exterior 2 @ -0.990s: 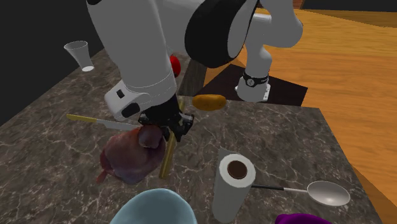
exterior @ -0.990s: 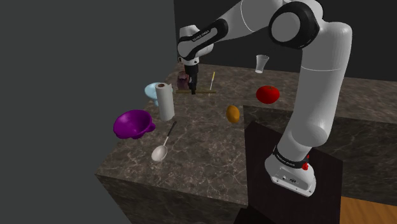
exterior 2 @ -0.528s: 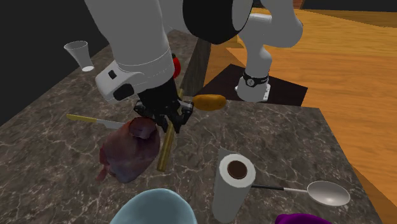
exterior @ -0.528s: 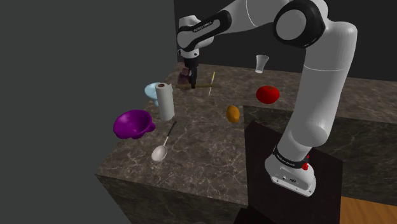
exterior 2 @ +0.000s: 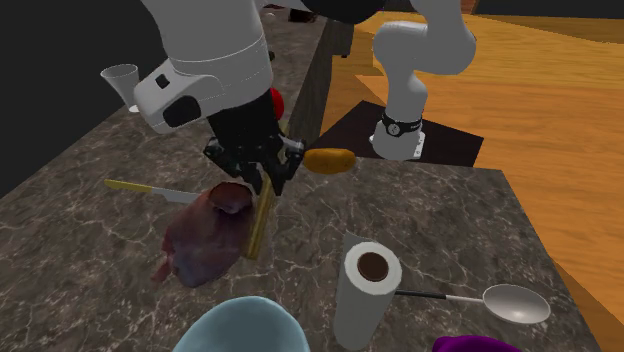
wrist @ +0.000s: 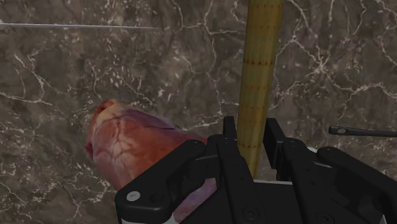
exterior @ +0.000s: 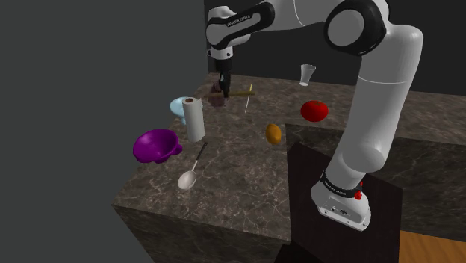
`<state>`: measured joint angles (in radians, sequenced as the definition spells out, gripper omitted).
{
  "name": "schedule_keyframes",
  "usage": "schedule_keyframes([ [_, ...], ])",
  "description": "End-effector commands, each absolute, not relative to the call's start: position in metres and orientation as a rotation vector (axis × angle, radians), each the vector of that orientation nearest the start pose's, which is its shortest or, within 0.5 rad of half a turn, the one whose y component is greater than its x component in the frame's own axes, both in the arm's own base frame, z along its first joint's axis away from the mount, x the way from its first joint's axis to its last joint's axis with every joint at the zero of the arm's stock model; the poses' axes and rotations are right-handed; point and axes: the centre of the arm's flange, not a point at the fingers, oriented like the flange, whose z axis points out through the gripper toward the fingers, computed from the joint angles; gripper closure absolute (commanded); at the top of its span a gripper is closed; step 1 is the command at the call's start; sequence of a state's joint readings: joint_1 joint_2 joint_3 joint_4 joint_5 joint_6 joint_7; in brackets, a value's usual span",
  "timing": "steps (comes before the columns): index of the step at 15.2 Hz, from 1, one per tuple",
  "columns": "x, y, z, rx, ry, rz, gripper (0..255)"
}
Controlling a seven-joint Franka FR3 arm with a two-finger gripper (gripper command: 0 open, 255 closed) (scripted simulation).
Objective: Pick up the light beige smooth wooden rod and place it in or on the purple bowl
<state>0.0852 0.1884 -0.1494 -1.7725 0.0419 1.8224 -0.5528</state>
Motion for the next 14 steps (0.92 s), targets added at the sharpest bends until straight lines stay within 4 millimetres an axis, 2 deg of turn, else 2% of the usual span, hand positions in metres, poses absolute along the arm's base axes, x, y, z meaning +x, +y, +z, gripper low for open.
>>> schedule_keyframes([
  [1,0.601,-0.01,0.442,-2.996,-0.727,0.195,255],
  [14,0.632,0.159,0.445,-2.996,-0.727,0.195,255],
])
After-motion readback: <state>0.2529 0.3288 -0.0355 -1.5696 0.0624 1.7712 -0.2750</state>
